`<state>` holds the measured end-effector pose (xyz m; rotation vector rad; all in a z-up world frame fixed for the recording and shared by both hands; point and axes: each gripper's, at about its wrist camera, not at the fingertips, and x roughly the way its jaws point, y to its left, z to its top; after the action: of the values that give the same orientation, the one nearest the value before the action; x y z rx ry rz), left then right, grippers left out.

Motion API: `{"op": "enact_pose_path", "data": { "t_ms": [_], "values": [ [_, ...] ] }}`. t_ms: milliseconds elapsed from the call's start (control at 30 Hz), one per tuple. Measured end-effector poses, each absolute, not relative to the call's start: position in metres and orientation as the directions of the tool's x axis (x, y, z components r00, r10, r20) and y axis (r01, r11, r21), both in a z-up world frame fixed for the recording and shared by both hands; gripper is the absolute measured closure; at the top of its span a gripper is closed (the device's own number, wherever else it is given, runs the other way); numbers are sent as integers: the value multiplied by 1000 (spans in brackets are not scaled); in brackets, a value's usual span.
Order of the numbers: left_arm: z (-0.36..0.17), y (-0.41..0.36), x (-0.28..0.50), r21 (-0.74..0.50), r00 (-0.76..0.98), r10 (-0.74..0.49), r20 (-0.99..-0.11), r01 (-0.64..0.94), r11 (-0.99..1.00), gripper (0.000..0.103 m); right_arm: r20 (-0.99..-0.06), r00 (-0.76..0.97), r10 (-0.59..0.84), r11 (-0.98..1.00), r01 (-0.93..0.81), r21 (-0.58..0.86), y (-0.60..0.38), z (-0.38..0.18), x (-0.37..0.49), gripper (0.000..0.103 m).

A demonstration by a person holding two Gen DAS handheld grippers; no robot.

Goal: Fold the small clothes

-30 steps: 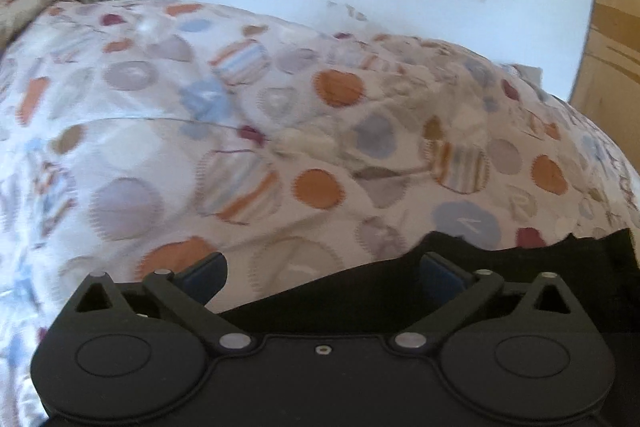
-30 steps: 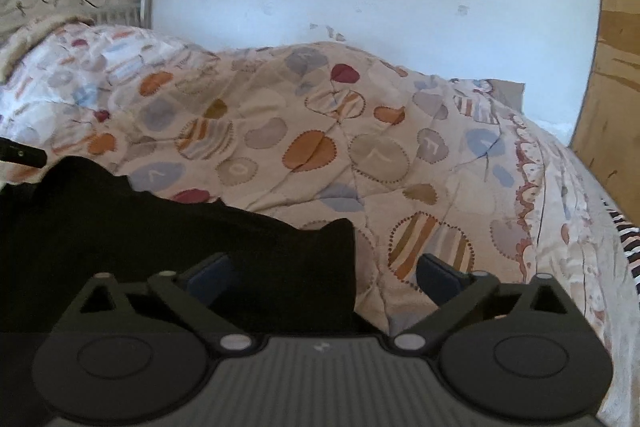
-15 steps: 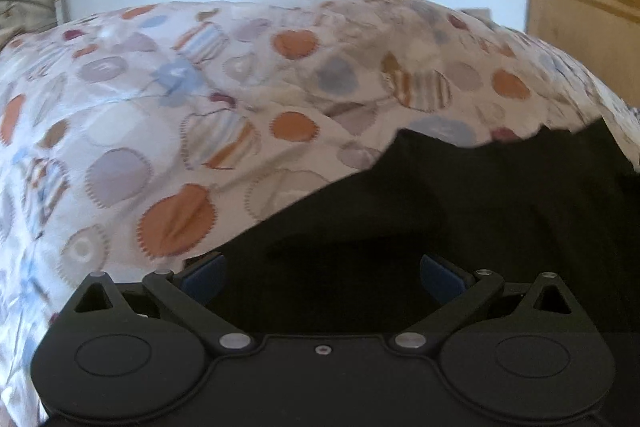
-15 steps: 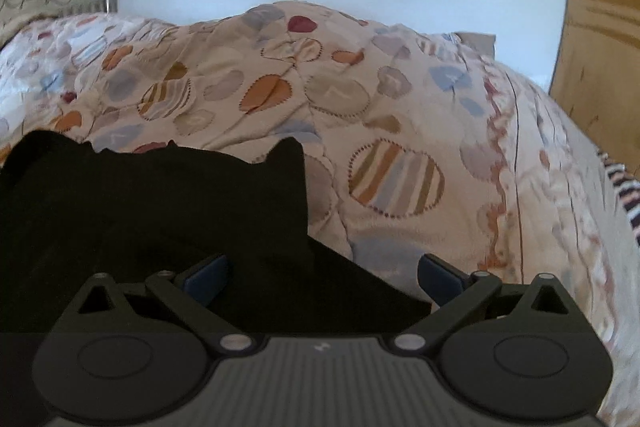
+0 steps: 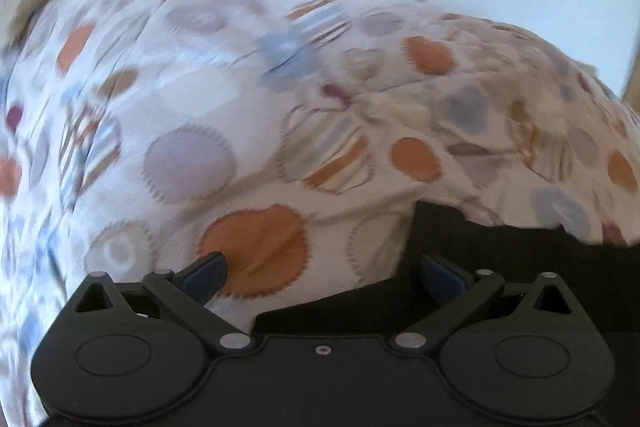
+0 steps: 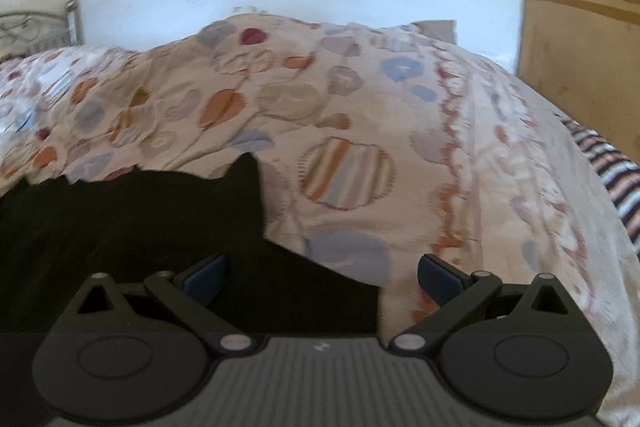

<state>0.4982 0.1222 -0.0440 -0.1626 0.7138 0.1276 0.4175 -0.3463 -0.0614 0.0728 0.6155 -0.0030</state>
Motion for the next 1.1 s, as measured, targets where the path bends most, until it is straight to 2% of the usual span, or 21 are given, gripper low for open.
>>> {"op": "enact_pose_path", "data": {
  "t_ms": [67, 133, 233, 367, 533, 733, 933, 1100],
  "values": [
    [-41, 131, 494, -168, 737, 12, -676, -170, 971, 1, -574, 818, 22, 995, 37, 91, -353, -60, 411, 0],
    [-34, 132, 482, -181, 746, 1, -666, -163, 970, 1, -570, 821, 0, 995, 60, 86, -358, -57, 403, 0],
    [-23, 132, 454, -152, 769, 32, -638, -167, 974, 1, -561, 826, -44, 991, 107, 80, -366, -52, 388, 0],
    [-11, 136, 418, -151, 791, 51, -610, -179, 972, 1, -541, 841, -21, 985, 112, 134, -375, -48, 366, 0],
    [1, 139, 376, -123, 779, 118, -615, -243, 962, 1, -510, 858, -64, 981, 148, 125, -378, -37, 322, 0],
    [-5, 142, 322, -189, 764, 112, -635, -294, 937, 1, -463, 886, -32, 983, 112, 147, -365, -30, 277, 0],
    [-23, 145, 278, -324, 740, 4, -673, -299, 898, 1, -447, 893, 45, 991, 18, 136, -318, -32, 247, 0],
    [-38, 142, 254, -375, 729, -45, -683, -296, 878, 1, -450, 887, 102, 991, -49, 127, -266, -39, 235, 0]
  ]
}}
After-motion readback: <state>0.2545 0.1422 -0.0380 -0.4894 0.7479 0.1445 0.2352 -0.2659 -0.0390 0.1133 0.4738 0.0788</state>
